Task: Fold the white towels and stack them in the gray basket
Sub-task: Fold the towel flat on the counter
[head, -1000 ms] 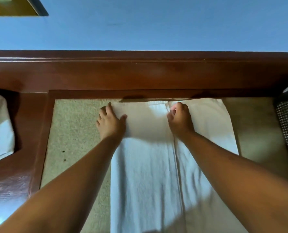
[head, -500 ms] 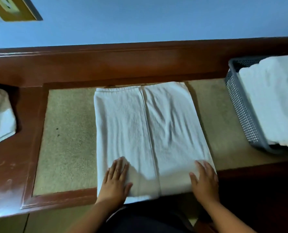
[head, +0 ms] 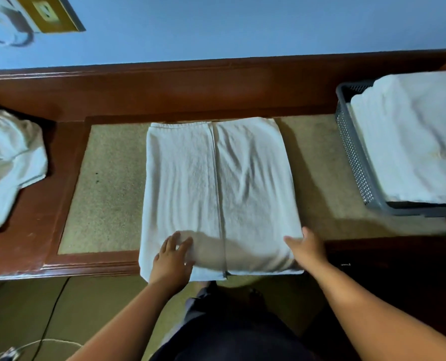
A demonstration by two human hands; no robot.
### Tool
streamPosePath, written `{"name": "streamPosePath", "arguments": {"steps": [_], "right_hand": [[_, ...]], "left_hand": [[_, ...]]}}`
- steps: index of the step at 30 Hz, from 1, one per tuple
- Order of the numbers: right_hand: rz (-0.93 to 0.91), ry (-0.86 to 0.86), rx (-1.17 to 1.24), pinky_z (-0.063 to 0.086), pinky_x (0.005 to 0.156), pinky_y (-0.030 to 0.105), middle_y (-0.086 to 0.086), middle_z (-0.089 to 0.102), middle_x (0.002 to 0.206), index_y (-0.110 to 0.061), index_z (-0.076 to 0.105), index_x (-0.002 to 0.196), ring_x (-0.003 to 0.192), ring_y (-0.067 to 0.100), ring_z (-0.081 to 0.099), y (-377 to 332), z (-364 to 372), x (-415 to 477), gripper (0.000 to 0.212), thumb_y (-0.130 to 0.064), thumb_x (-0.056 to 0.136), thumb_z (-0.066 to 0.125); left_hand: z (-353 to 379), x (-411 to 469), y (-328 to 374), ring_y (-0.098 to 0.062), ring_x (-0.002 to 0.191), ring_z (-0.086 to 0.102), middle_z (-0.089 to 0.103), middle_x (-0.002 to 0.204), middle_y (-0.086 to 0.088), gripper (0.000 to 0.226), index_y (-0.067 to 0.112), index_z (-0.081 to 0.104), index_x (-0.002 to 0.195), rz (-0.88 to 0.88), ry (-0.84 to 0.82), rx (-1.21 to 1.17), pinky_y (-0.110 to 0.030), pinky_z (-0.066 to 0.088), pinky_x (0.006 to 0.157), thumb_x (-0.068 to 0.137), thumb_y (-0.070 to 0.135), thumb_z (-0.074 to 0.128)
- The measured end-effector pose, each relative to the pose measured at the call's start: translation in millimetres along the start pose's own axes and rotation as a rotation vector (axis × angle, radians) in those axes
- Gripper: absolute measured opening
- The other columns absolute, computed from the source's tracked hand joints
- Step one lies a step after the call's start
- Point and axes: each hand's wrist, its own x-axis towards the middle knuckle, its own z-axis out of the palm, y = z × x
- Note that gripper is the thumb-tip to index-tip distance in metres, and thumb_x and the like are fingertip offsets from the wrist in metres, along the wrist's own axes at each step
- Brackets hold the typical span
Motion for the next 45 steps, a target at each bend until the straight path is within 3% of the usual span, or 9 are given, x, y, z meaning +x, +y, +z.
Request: {"name": "streamPosePath", "arguments": {"steps": [4, 11, 17, 23, 29, 34, 38, 42, 45], "right_hand": [[-0.052, -0.028, 0.090, 0.041, 0.063, 0.031, 0.005, 0.062, 0.083, -0.011, 0.055, 0.088, 0.078, 0.025, 0.060, 26.9, -5.5, -30.5, 0.024, -0.022, 0.085, 0.077], [-0.066, -0.099, -0.110, 0.048, 0.074, 0.034, 0.003, 0.062, 0.105, -0.015, 0.056, 0.114, 0.089, 0.022, 0.058, 61.4, -20.9, -26.4, 0.021, -0.019, 0.094, 0.061], [-0.006, -0.023, 0.032, 0.053, 0.071, 0.040, 0.002, 0.068, 0.096, -0.019, 0.063, 0.103, 0.082, 0.027, 0.063, 33.4, -13.6, -32.3, 0.027, -0.020, 0.080, 0.048], [-0.119, 0.122, 0.319, 0.055, 0.080, 0.037, 0.005, 0.073, 0.102, -0.021, 0.068, 0.115, 0.094, 0.031, 0.067, -20.7, 61.5, -88.6, 0.033, -0.017, 0.086, 0.052], [-0.421, -0.572, 0.205, 0.050, 0.089, 0.028, -0.002, 0.068, 0.117, -0.029, 0.045, 0.146, 0.098, 0.011, 0.062, -83.8, 168.5, -155.2, 0.056, -0.025, 0.091, 0.049], [-0.285, -0.455, 0.048, 0.048, 0.098, 0.035, 0.003, 0.066, 0.127, -0.023, 0.064, 0.125, 0.118, 0.024, 0.060, -58.6, 210.0, -161.7, 0.033, -0.019, 0.097, 0.048], [-0.145, -0.304, -0.164, 0.043, 0.106, 0.034, 0.004, 0.051, 0.143, -0.027, 0.052, 0.139, 0.131, 0.026, 0.049, -3.8, 209.0, -154.4, 0.049, -0.015, 0.092, 0.052], [0.108, -0.424, -0.233, 0.039, 0.105, 0.029, 0.004, 0.039, 0.155, -0.034, 0.030, 0.155, 0.136, 0.026, 0.043, 37.1, 195.0, -136.5, 0.065, -0.016, 0.096, 0.049], [0.132, -0.324, -0.123, 0.044, 0.106, 0.037, 0.006, 0.051, 0.143, -0.031, 0.048, 0.142, 0.126, 0.028, 0.053, 45.3, 198.2, -122.9, 0.049, -0.028, 0.093, 0.054]], "left_hand": [[22.0, -29.1, 3.1, -0.022, 0.155, 0.002, 0.000, 0.168, 0.000, 0.069, 0.034, 0.018, 0.159, 0.009, 0.036, 0.042, -0.044, 0.032, 0.117, 0.100, 0.039, 0.052], [30.3, -54.8, -2.1, -0.020, 0.156, -0.007, -0.014, 0.168, 0.005, 0.079, 0.038, 0.006, 0.160, 0.033, -0.021, 0.111, -0.044, 0.032, 0.116, 0.098, 0.032, 0.054], [10.0, -37.4, -15.8, -0.020, 0.143, 0.028, 0.021, 0.159, 0.009, 0.056, 0.041, 0.036, 0.150, 0.115, -0.016, 0.061, -0.042, 0.043, 0.109, 0.098, 0.036, 0.056], [-14.3, -14.9, -30.4, -0.013, 0.096, 0.065, 0.064, 0.115, 0.010, 0.026, 0.029, 0.064, 0.119, -0.085, -0.008, -0.407, -0.033, 0.052, 0.083, 0.098, 0.042, 0.057], [-33.7, -19.3, -70.0, -0.027, 0.095, 0.073, 0.077, 0.102, -0.005, 0.034, 0.013, 0.069, 0.108, -0.394, -0.226, -0.982, -0.036, 0.049, 0.075, 0.105, 0.039, 0.047], [-24.8, -12.5, -82.5, -0.024, 0.085, 0.071, 0.076, 0.089, -0.009, 0.043, 0.011, 0.071, 0.096, -0.368, -0.250, -0.907, -0.036, 0.048, 0.072, 0.092, 0.053, 0.065], [-6.5, -8.3, -73.3, -0.024, 0.069, 0.070, 0.069, 0.067, -0.011, 0.047, 0.008, 0.058, 0.074, -0.304, -0.166, -0.743, -0.034, 0.049, 0.059, 0.080, 0.049, 0.080], [0.4, -10.8, -64.3, -0.020, 0.054, 0.067, 0.072, 0.073, -0.014, 0.033, 0.004, 0.065, 0.083, -0.296, -0.141, -0.656, -0.026, 0.047, 0.049, 0.085, 0.034, 0.078], [0.5, -15.2, -67.1, -0.018, 0.058, 0.066, 0.072, 0.075, -0.010, 0.025, 0.010, 0.067, 0.087, -0.260, -0.137, -0.634, -0.022, 0.043, 0.047, 0.089, 0.033, 0.075]]}}
